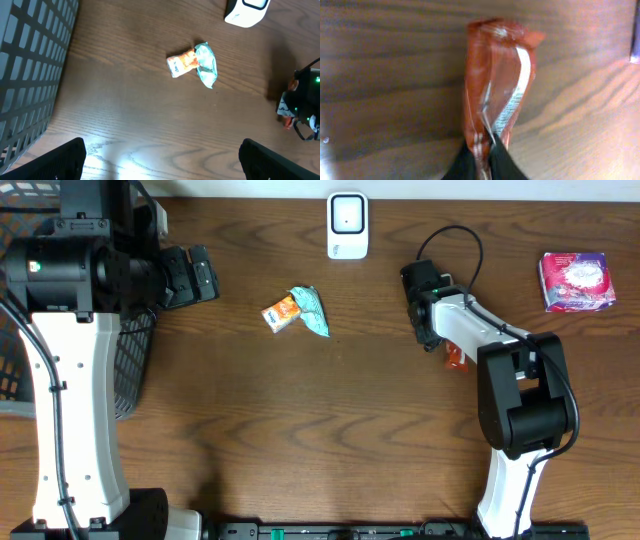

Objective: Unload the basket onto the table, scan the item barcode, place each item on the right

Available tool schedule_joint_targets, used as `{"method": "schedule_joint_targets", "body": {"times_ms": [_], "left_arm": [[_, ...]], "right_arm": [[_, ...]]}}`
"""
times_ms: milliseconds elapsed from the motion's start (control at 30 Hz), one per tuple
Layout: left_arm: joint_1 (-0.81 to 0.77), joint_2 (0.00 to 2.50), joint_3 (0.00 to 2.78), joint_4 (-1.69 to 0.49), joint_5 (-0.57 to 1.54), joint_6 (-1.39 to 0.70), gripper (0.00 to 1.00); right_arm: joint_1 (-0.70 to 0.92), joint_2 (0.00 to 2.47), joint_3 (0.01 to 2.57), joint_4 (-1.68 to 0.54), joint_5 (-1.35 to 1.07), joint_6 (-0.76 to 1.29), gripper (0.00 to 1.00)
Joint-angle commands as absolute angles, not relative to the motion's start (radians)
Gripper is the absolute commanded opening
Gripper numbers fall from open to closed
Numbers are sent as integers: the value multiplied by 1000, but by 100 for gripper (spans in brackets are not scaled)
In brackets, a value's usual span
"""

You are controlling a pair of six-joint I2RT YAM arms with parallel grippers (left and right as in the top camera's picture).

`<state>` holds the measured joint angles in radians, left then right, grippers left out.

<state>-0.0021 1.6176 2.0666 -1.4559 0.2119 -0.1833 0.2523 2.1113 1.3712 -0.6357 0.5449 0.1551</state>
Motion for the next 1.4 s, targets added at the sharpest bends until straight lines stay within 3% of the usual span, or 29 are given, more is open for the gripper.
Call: {"method": "schedule_joint_targets", "body": {"times_ms": [0,300,567,933,1100,1133,1167,1200,1367], "left_arm": [[-4,1625,2064,-1457,220,-188,98],[-4,1625,2064,-1457,220,-188,98],[-4,1625,2064,-1457,220,-188,98],[-4,1625,2064,-1457,220,-188,98],[-4,1625,2064,-1457,220,-188,98],[-4,1625,2064,-1457,220,-188,98],[-4,1625,2064,-1457,220,-188,98],[-4,1625,2064,-1457,220,-188,98],[-4,1625,2064,-1457,220,-188,98]], "right_arm": [[241,2138,1403,-675,389,172,1],[181,2137,1682,-843,-141,170,1],[126,2140,1713,-788,-707,169,1],[92,2140,1380,-339,-875,452,1],[22,2140,1317,-318,-867,491,1],[3,2140,1316,-324,-857,462,4],[-13,2140,1316,-331,-845,437,20],[-30,2139,1316,-337,-839,418,26],[-128,2136,1372,-442,-839,363,33]]}}
